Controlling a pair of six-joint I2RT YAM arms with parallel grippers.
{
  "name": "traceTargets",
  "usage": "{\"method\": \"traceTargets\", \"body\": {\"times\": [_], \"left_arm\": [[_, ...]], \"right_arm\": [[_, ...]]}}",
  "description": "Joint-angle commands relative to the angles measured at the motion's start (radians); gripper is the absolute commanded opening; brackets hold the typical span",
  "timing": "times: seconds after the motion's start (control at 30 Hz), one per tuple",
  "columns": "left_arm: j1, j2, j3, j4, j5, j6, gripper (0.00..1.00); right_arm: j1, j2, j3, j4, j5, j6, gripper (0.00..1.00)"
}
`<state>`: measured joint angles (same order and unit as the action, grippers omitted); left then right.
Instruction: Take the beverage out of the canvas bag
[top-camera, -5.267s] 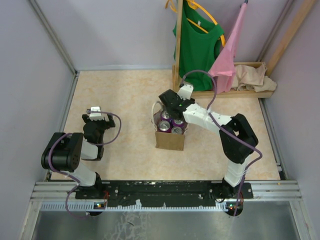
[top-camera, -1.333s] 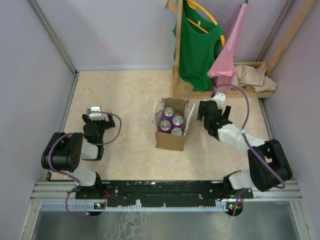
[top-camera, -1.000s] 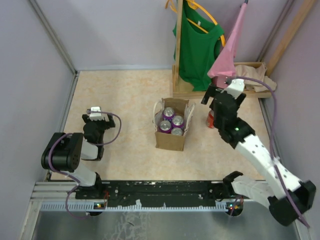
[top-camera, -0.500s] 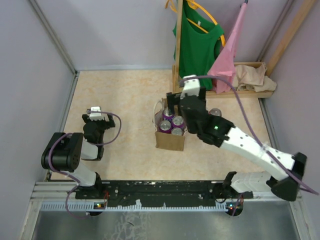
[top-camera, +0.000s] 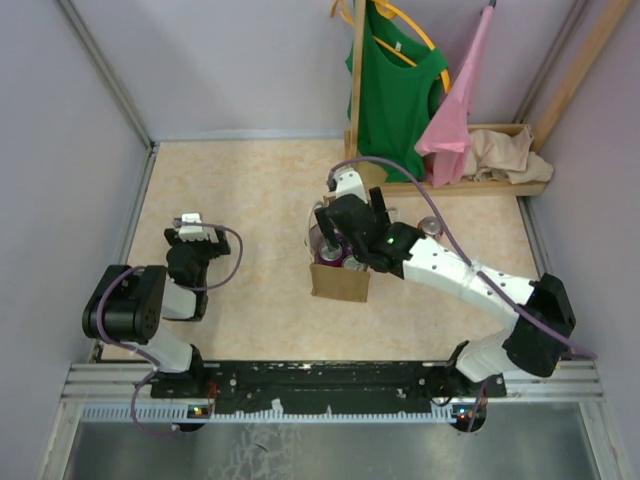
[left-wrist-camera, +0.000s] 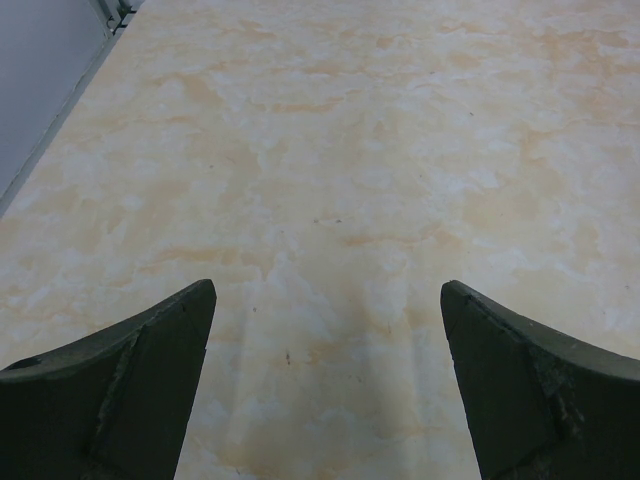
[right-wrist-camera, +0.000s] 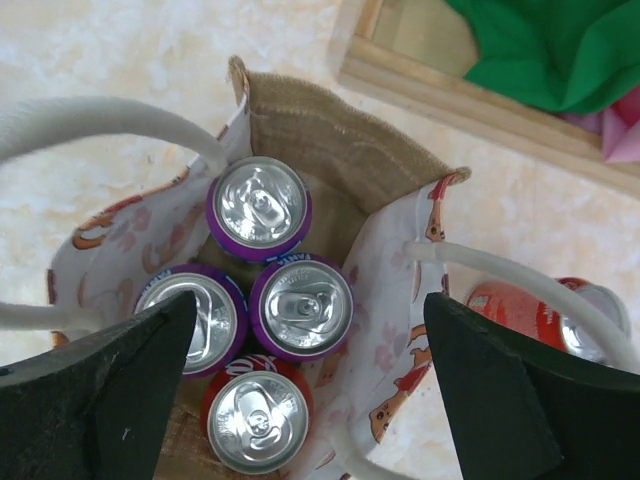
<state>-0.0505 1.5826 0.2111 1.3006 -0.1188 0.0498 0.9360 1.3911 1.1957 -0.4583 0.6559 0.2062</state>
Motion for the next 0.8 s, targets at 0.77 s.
{"method": "traceTargets", "body": {"times": [0.77], "left_arm": [[-0.006,0.013,0.013,0.019,0.004,0.005,1.0]], "right_arm": [[-0.157,0.076,-0.179,0.066,-0.344,0.146,0.92]]}}
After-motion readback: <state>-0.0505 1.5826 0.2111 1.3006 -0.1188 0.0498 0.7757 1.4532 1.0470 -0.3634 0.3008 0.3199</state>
